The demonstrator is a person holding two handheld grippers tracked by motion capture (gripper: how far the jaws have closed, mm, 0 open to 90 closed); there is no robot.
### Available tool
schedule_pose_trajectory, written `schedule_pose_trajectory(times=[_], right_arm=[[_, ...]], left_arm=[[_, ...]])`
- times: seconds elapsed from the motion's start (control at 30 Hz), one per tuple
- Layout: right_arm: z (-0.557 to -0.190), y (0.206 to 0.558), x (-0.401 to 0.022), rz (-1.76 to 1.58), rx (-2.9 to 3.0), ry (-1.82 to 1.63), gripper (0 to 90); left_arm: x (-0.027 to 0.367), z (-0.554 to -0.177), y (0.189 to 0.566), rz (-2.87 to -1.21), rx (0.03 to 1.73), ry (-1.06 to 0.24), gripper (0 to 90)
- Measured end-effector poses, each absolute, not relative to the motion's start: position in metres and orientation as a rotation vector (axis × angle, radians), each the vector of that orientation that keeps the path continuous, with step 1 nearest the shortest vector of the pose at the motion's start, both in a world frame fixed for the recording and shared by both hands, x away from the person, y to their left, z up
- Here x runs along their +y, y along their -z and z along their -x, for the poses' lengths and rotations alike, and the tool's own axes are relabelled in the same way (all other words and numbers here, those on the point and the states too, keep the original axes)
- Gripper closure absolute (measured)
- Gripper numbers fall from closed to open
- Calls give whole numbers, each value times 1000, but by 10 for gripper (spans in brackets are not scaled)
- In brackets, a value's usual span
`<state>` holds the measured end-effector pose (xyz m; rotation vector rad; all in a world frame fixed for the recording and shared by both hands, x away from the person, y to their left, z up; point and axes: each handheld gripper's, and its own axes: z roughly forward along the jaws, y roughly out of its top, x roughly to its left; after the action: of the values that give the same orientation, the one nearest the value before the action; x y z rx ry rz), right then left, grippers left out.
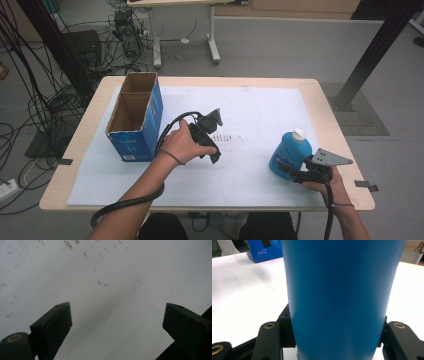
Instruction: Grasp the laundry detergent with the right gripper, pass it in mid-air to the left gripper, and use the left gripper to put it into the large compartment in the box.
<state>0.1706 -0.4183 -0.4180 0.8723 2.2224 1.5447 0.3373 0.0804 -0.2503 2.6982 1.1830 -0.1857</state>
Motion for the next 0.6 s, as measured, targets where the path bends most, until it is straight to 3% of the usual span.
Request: schedule_pose_trajectory(times=[0.6], right_arm=[[-171, 417, -418, -865, 2225, -1541, 419]], left_arm=[[84, -336, 244, -2700, 1156, 184, 91]])
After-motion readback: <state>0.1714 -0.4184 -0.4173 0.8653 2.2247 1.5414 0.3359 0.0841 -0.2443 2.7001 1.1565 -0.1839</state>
